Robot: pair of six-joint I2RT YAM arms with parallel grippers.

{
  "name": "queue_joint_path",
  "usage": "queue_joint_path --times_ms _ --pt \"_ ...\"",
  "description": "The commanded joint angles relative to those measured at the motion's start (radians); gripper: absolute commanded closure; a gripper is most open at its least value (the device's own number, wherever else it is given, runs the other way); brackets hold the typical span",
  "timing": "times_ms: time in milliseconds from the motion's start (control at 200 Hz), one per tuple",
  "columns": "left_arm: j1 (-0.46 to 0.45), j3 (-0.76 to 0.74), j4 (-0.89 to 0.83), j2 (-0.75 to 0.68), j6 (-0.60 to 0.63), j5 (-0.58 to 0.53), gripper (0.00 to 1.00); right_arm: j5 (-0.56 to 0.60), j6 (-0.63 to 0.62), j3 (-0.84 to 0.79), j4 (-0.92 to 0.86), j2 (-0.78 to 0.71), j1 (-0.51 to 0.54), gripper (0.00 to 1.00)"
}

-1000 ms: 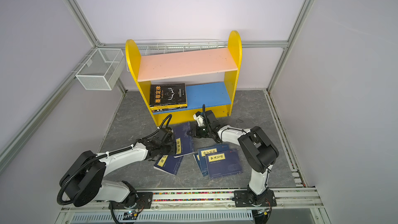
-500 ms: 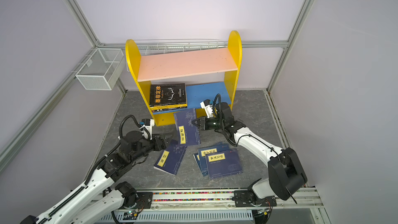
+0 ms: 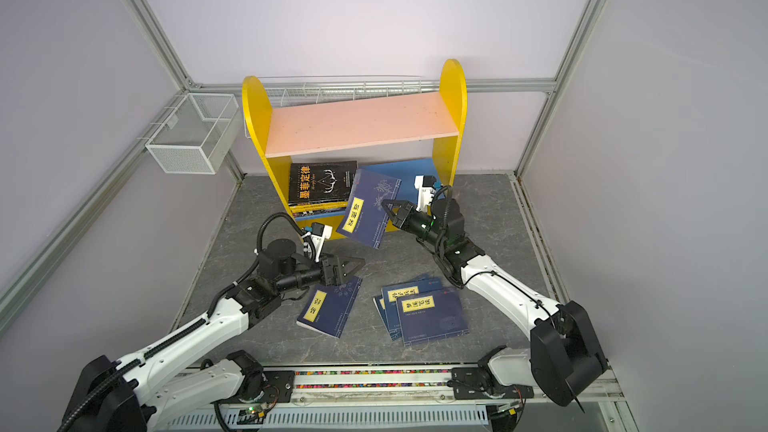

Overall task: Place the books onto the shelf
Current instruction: 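Lift the blue book upright with the right gripper while the left steadies it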

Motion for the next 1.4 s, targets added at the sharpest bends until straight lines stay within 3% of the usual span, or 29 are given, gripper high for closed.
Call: queue_joint_path --times_ms 0,335,480,580,880,975,1045,1125,1260,1395 --pt "-0.007 0.053 0.161 0.037 -0.014 0.09 0.01 0.054 0.062 0.01 0.13 -0.013 0.017 0.93" --pt "-0.008 0.086 0.405 0.093 -0.104 0.078 0.0 0.046 0.1 0.027 0.192 0.022 0.061 0.93" --pt "-0.008 0.092 0.546 0.143 -0.19 0.06 0.05 0.045 0.096 0.042 0.202 0.032 0.082 0.93" --pt "-0.008 0.107 0.553 0.152 -0.203 0.026 0.11 0.047 0.084 0.044 0.188 0.031 0.093 0.93" --pt "-0.004 0.095 0.391 -0.015 -0.118 -0.211 0.51 0.101 0.018 -0.009 0.052 -0.027 0.11 0.93" --pt "0.001 0.088 0.339 -0.064 -0.103 -0.28 0.75 0.114 0.007 -0.057 0.019 -0.045 0.115 0.93" --pt "0.008 0.082 0.325 -0.079 -0.103 -0.296 0.9 0.105 -0.02 -0.071 -0.008 -0.057 0.122 0.92" --pt "0.015 0.097 0.288 -0.08 -0.084 -0.259 1.0 0.099 -0.054 -0.081 -0.056 -0.077 0.126 0.92" --pt "0.014 0.112 0.213 -0.068 -0.046 -0.15 1.0 0.073 -0.131 -0.083 -0.154 -0.115 0.11 0.91" --pt "0.015 0.118 0.118 -0.082 0.002 -0.051 1.0 0.018 -0.119 -0.136 -0.145 -0.155 0.035 0.87"
